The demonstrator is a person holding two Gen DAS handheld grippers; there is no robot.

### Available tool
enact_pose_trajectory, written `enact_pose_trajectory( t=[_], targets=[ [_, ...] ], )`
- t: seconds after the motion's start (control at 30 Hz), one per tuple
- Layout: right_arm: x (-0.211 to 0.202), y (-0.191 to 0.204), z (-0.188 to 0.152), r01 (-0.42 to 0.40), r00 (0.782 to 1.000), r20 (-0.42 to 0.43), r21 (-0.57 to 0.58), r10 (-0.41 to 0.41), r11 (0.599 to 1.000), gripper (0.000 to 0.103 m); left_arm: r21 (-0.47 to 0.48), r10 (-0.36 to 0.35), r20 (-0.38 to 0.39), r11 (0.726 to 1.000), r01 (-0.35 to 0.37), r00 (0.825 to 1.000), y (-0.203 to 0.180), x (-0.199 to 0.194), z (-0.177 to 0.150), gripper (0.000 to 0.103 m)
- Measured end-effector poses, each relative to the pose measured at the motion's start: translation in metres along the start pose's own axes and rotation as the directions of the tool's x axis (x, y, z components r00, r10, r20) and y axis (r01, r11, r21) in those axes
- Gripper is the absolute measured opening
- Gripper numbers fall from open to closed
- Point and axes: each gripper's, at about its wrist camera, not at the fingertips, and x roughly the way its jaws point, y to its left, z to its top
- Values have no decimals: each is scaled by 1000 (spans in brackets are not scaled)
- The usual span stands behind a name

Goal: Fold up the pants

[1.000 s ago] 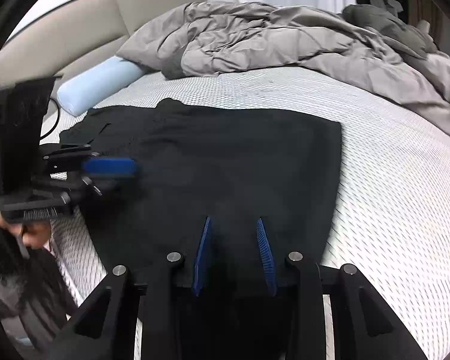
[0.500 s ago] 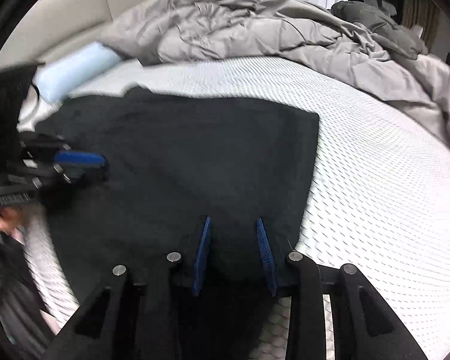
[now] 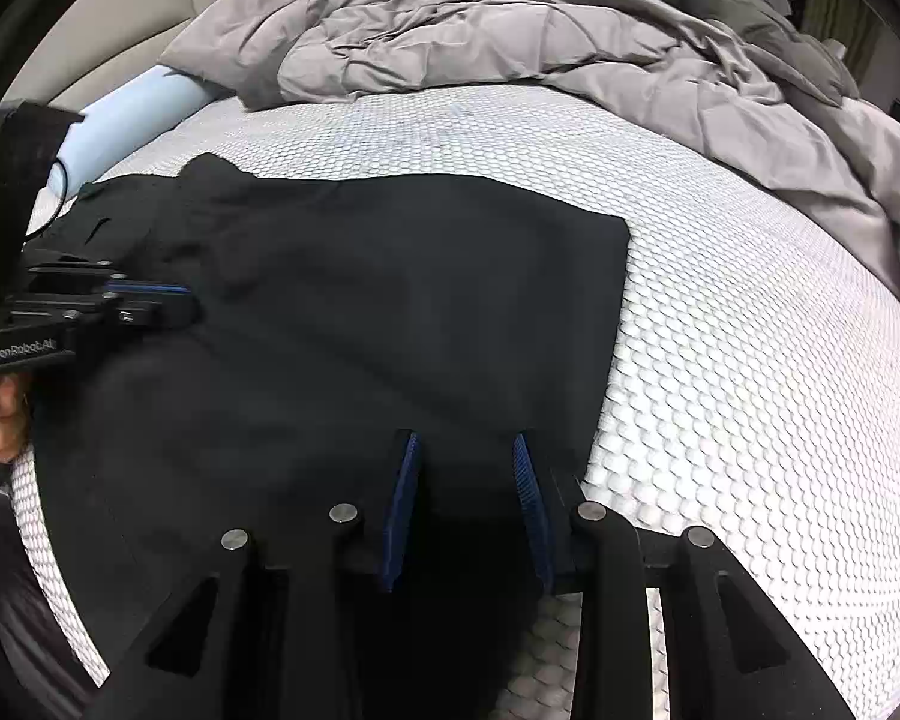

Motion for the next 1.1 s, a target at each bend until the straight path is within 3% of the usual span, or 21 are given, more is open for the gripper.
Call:
enact_pose_trajectory(
  t=[0.13,0.27,0.33,0.4,0.47,0.53,0.7,0.83,0.93,1.0,1.1],
  targets=[
    [-7,6,16,-54,997,51,7,54,999,32,36,18,50,999,-20,999,-13,-15,18,3],
    [16,19,45,-86,994,61,-10,87,996,33,4,54,-43,999,-53,998,-5,25,43,3],
    [33,24,52,-93,996,16,-18,93,996,33,-54,13,-82,998,-18,997,13,38,43,3],
    [47,20,52,-62,997,-45,-19,61,998,32,-115,-44,-64,993,36,997,29,34,41,1],
    [47,8,51,-59,997,-42,2,59,998,32,-140,-64,-36,988,58,997,40,23,37,1],
    [45,-7,48,-3,999,-48,27,4,1000,32,-129,-55,-28,990,51,998,43,16,31,1],
    [32,-11,43,9,999,-35,33,-8,999,33,-78,12,1,997,-12,1000,29,-7,29,3],
    [25,8,59,-91,995,36,43,90,995,34,-2,16,62,1000,-15,998,1,-19,55,10],
    [41,25,77,-124,991,49,36,123,992,34,-15,56,31,998,-56,998,4,5,65,13],
    [59,36,82,-115,993,1,16,115,993,34,-81,68,-16,994,-69,998,23,24,66,10],
    [70,35,81,-66,997,-39,-40,64,997,34,-122,14,-12,992,-15,1000,48,27,60,1]
  ],
)
